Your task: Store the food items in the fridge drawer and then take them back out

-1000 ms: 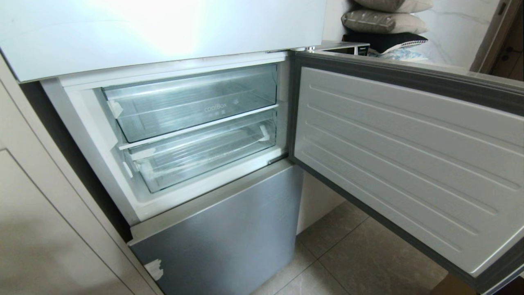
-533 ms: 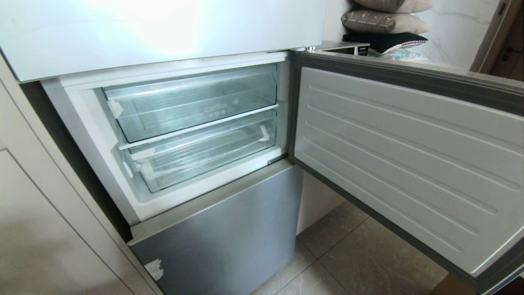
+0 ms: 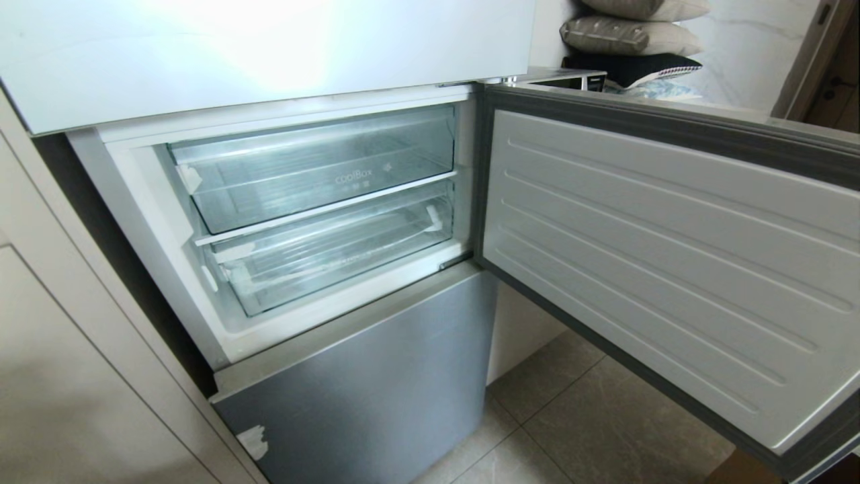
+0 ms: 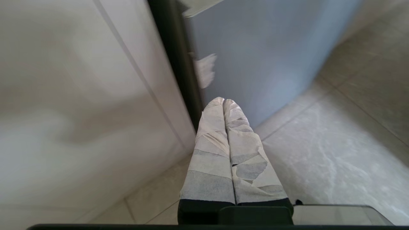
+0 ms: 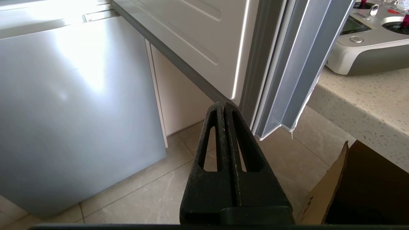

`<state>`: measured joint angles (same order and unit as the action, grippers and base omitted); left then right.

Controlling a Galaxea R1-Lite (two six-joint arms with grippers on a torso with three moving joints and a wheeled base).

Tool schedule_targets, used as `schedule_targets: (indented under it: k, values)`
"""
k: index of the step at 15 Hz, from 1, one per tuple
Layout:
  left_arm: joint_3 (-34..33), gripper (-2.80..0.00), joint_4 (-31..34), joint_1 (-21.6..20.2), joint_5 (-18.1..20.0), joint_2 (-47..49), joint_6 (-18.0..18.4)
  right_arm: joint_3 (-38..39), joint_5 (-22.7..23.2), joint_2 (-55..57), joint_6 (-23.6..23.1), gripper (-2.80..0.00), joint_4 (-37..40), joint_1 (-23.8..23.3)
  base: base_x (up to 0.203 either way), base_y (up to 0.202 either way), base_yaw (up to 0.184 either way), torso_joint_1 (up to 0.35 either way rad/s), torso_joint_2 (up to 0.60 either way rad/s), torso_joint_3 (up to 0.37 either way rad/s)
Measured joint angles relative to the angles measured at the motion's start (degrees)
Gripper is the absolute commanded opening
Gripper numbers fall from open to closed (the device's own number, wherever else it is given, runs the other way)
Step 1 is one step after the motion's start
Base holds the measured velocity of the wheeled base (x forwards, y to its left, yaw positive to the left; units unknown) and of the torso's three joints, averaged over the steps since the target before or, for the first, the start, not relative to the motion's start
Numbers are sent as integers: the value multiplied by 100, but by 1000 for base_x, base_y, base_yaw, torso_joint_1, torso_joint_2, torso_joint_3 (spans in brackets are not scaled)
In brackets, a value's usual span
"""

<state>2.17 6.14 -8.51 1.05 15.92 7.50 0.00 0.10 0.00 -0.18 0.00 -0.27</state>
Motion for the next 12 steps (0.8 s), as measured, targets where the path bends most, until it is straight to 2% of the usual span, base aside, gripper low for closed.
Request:
schedule_targets:
  k: [3,7,12]
  values:
    - [-6,-280,-3,-75,111,12,16,0,-2,0,-28,-280,0,0,0,0,0,0,0,0]
    - [0,-280,7,812,162,47,-15,0,-2,0,-34,-280,0,0,0,0,0,0,0,0]
    - [-6,-280,-21,838,75,-1135,-82,0,-2,0,-9,-280,0,0,0,0,0,0,0,0]
